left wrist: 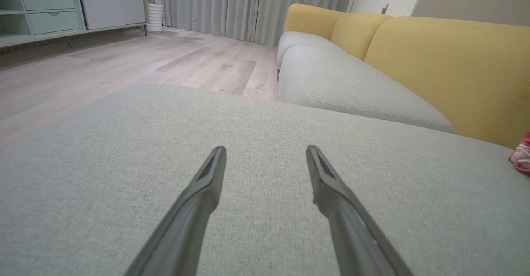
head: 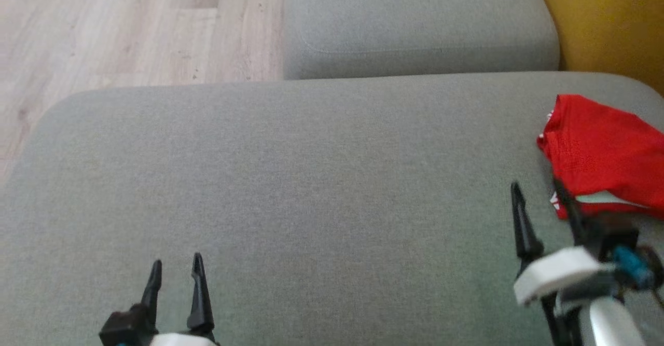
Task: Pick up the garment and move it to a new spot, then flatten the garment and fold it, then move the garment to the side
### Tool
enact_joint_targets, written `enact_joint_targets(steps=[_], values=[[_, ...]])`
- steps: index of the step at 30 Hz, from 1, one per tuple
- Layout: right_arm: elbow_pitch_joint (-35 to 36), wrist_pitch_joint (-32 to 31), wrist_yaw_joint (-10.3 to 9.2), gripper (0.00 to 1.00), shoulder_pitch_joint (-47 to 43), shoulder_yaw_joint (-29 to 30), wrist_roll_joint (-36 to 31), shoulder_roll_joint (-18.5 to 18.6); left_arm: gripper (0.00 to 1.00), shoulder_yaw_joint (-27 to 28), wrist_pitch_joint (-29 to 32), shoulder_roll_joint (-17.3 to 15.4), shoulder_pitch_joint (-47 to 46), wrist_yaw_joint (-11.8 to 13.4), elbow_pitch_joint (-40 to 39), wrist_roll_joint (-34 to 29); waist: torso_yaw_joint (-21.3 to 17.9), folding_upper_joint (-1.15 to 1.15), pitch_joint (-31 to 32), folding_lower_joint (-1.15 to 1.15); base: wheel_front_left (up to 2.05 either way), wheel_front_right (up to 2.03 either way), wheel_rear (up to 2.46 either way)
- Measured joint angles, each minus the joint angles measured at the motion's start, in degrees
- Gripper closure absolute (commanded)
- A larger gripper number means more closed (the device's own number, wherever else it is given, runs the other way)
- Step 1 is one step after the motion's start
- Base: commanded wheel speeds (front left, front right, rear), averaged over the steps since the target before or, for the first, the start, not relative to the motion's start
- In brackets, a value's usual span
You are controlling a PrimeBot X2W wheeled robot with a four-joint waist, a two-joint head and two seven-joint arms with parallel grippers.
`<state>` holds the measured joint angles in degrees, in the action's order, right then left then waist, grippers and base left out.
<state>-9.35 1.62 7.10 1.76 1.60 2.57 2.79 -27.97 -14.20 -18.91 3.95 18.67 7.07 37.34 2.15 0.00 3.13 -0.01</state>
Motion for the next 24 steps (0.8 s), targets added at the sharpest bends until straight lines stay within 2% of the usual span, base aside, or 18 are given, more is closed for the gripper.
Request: enact_joint_targets(steps=[8,23,24], values=[[2.02,2.0,0.0,0.0,-9.34,-1.51,4.08,-0.23,0.0,-0.62,0.53,0.03,1.59,-1.03,0.54,1.57,0.23,0.0,0.75,0.01,0.0,0.0,0.0],[2.44,2.76,0.0,0.0,-9.68,-3.32,5.6,-0.23,0.0,-1.77,1.6,-0.04,1.91,-0.43,1.37,1.19,0.63,0.0,0.36,0.02,0.0,0.0,0.0],[2.38,2.76,0.0,1.0,-9.66,-3.41,5.6,-0.23,1.0,-1.77,1.6,-0.03,1.91,-0.43,1.4,1.19,0.58,0.0,0.33,0.01,0.0,0.0,0.0]])
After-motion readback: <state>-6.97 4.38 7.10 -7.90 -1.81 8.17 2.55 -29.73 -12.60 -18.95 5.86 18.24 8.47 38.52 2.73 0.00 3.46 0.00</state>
